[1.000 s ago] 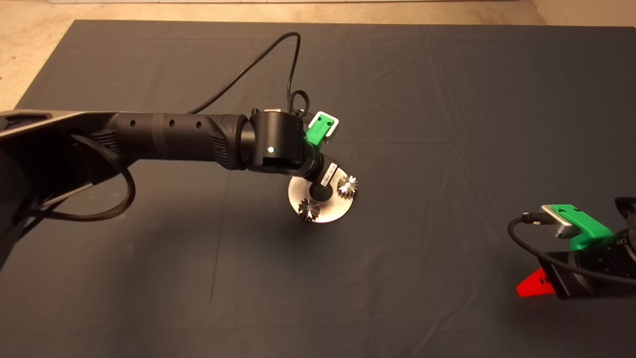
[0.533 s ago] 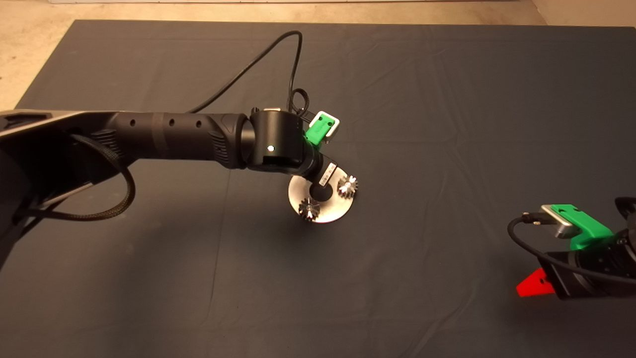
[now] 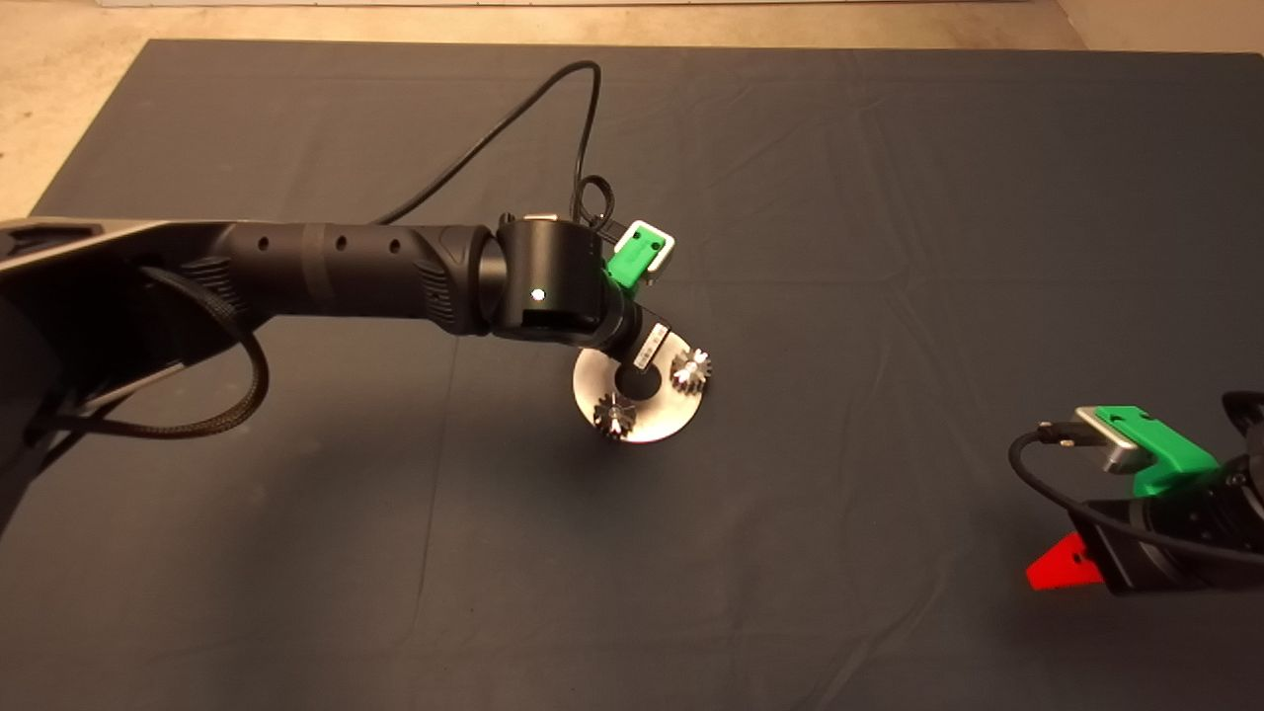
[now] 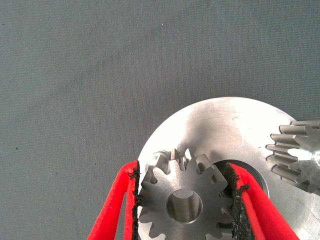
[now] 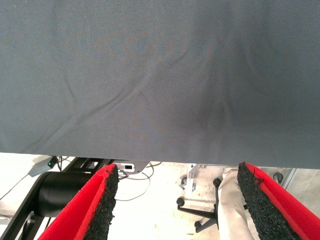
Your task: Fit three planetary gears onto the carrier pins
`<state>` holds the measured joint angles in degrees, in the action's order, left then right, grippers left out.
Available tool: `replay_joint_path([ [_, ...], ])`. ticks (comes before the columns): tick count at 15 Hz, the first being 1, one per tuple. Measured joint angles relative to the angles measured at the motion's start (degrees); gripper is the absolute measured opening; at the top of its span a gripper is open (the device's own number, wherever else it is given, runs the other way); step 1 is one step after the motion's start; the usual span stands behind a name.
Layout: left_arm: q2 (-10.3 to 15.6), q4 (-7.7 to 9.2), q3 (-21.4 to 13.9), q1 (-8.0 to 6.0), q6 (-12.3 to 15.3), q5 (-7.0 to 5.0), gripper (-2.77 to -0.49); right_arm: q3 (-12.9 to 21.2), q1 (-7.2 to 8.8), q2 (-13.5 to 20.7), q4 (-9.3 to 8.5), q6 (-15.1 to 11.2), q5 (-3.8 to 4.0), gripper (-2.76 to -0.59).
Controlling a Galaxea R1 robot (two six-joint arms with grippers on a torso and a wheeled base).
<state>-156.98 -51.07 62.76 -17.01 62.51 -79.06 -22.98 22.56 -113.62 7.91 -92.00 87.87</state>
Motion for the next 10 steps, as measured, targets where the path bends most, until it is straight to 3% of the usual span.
replay_joint_path([
  [2, 0.0, 0.02, 0.0, -0.16, 0.0, 0.0, -2.38, 0.0, 0.0, 0.0, 0.0, 0.0, 0.0, -1.6],
  [5, 0.0, 0.0, 0.0, -1.57, 0.0, 0.0, -2.38, 0.0, 0.0, 0.0, 0.0, 0.0, 0.0, -1.6],
  [10, 0.0, -0.01, 0.0, -1.67, 0.1, -0.02, -2.38, 0.0, 0.0, 0.0, 0.0, 0.0, 0.0, -1.6],
])
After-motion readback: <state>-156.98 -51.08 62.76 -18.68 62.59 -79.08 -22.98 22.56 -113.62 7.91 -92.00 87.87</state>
